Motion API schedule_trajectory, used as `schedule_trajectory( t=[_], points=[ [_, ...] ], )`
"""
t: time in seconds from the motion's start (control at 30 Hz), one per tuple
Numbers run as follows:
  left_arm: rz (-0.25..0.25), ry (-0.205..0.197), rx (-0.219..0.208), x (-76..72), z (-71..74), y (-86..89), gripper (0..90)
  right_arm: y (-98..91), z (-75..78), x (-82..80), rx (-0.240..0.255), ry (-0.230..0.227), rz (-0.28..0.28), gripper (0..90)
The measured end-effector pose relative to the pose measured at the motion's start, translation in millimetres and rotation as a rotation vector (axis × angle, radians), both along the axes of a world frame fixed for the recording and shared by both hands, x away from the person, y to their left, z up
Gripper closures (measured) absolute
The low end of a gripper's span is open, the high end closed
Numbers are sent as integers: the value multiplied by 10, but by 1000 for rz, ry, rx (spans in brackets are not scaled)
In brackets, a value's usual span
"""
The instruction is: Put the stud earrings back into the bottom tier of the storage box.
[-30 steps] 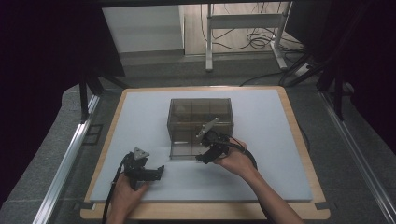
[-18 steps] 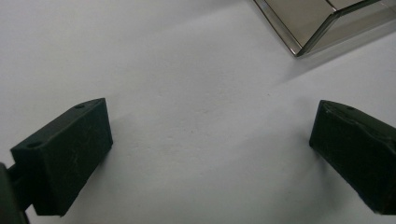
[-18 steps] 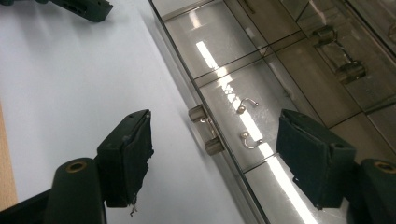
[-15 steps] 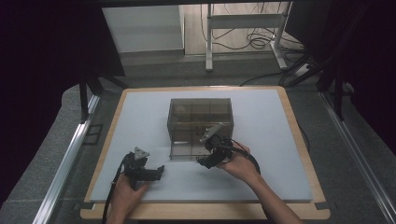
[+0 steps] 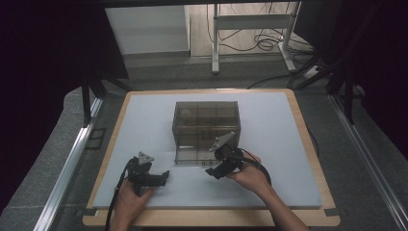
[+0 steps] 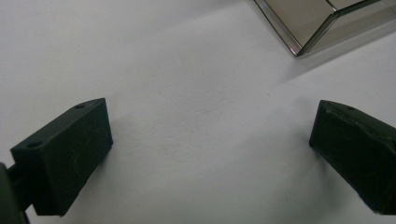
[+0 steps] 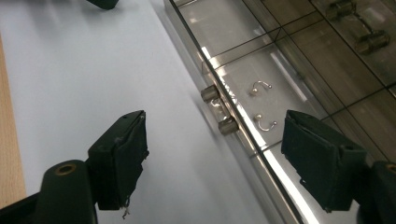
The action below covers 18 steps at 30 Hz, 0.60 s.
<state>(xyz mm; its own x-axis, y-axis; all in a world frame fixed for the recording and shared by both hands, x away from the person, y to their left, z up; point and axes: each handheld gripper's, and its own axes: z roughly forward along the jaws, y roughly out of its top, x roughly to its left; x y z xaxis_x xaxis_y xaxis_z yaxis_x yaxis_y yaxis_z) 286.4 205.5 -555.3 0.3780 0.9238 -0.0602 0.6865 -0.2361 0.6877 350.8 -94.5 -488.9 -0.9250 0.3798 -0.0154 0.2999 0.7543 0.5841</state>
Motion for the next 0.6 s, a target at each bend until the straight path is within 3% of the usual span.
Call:
schedule_trajectory(
  t=[0.6],
  points=[
    [2,1,-2,-1,0,-2,0,-214,25,-175,38,-32,-13,159]
  ],
)
